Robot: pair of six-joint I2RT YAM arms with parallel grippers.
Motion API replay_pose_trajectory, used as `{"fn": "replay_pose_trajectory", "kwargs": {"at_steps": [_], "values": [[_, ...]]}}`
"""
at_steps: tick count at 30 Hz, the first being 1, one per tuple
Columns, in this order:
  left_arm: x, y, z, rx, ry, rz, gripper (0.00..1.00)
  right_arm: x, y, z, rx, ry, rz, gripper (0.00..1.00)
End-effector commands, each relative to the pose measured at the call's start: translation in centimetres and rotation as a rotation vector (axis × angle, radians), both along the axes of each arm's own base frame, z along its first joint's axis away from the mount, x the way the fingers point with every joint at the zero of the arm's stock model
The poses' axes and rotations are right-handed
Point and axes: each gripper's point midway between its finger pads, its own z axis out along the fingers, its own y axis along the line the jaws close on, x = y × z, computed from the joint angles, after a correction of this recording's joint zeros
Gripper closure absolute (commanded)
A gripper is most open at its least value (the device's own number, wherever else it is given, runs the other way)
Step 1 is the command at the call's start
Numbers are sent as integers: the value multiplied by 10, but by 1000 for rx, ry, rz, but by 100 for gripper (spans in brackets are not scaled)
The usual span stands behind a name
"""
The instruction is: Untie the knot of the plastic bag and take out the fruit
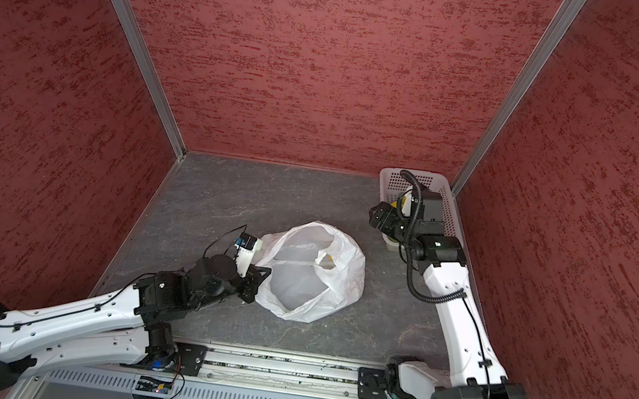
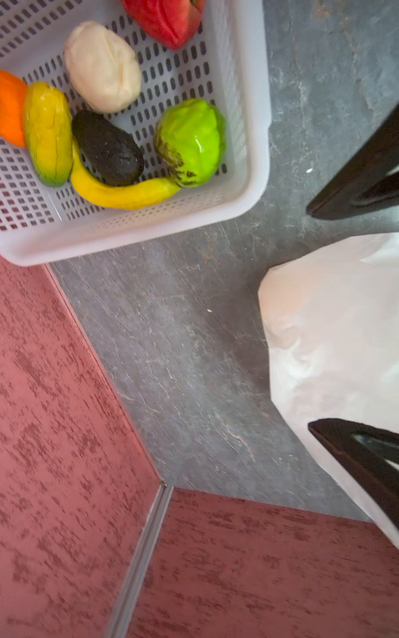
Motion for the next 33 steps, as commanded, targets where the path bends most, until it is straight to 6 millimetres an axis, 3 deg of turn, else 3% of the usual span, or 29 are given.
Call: {"fn": "replay_pose_trajectory", "kwargs": {"at_steps": [1,8,13,16,21,26,29,30,33], "values": [[3,-3,8,-9,-26,-3,100,-41,13,-15,-10,77,70,9],[4,-6,12,-7,-31,-6,100,-90,49,-16,-26,67,194,9],[4,-6,13,0,-31,-7,100,-107,67,-19,-23,41,243,9],[5,-6,14,-2,-33,-4,100,-110,74,-35,-67,66,247,9],[4,-6,12,-4,-28,-1,100,-91,75,-59,-168,88,157,9],[3,-7,8,-3,-23,4,100,-54,73,-61,-234,25,29,8],[2,-7,6,2,-19,8,100,-35,69,-63,-282,15,-59,15],[2,-7,5,4,-18,12,100,-31,67,-67,-303,31,-87,20],[1,-3,5,9,-22,23,100,-29,65,-72,-358,71,-91,50]]}}
